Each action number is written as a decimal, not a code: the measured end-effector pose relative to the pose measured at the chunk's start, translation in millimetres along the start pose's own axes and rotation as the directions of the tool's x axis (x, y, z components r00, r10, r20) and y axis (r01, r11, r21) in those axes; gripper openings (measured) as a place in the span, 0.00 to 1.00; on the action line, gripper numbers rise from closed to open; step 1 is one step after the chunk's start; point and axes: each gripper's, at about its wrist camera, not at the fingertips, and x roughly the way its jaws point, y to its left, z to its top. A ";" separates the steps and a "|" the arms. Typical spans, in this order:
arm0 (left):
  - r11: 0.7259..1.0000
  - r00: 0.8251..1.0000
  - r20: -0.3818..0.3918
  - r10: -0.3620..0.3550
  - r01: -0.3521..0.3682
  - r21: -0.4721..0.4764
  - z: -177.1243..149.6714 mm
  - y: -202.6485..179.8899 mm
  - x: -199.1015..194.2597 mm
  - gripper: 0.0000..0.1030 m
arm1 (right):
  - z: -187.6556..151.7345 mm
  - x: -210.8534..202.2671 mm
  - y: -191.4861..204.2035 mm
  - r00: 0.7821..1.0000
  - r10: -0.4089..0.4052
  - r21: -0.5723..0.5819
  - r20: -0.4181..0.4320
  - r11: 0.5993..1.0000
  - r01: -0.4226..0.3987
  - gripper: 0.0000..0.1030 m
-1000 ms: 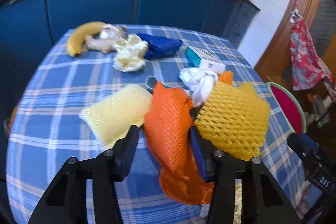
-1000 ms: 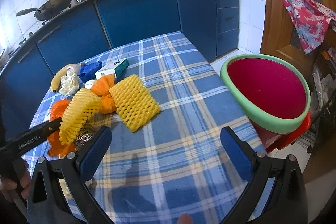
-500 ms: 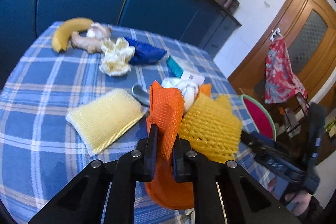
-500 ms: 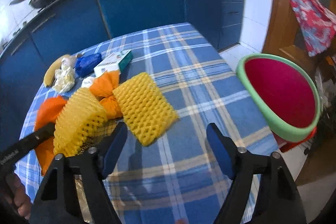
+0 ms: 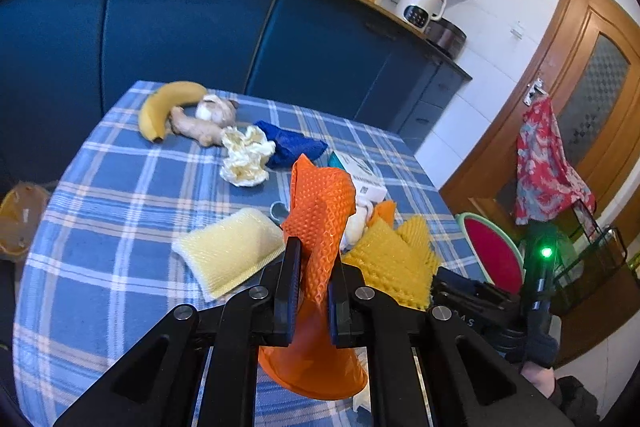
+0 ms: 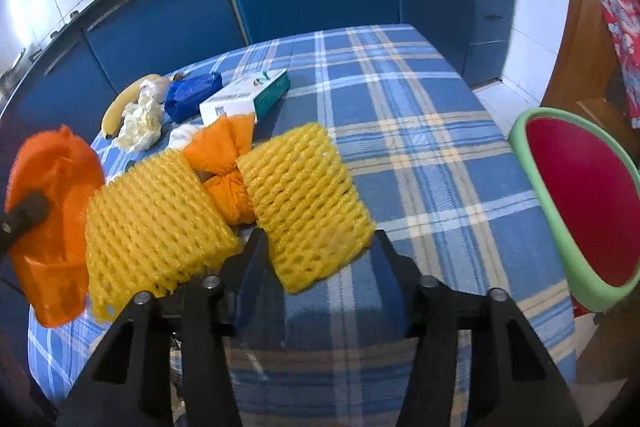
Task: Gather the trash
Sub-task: 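Carry the orange bag and yellow net with both tools over the red bucket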
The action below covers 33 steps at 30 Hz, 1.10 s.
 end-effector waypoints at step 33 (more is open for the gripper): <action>0.972 0.998 0.067 -0.023 0.007 0.233 6.7 -122.9 -52.7 0.11 | -13.8 -151.7 -46.4 0.973 -0.001 0.028 0.230 1.000 -0.005 0.10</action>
